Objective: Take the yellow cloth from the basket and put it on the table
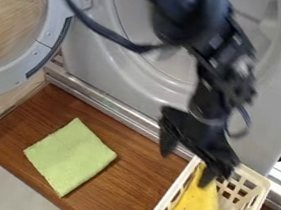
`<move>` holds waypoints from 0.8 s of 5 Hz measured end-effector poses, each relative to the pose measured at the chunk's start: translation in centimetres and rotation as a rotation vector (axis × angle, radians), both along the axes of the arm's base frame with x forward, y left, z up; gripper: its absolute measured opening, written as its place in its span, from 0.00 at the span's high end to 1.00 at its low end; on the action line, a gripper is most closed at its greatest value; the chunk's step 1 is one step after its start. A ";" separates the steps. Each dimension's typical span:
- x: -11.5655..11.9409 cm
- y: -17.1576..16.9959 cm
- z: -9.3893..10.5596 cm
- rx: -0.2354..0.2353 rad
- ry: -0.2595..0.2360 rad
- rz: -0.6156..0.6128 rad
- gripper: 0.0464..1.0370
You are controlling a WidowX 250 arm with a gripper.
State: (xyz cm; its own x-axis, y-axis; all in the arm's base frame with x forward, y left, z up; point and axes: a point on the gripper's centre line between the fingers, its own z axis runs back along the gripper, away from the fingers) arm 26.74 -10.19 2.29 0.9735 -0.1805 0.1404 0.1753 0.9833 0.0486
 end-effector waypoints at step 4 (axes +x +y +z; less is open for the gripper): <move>0.4 -4.1 -4.3 0.013 0.047 0.019 0.04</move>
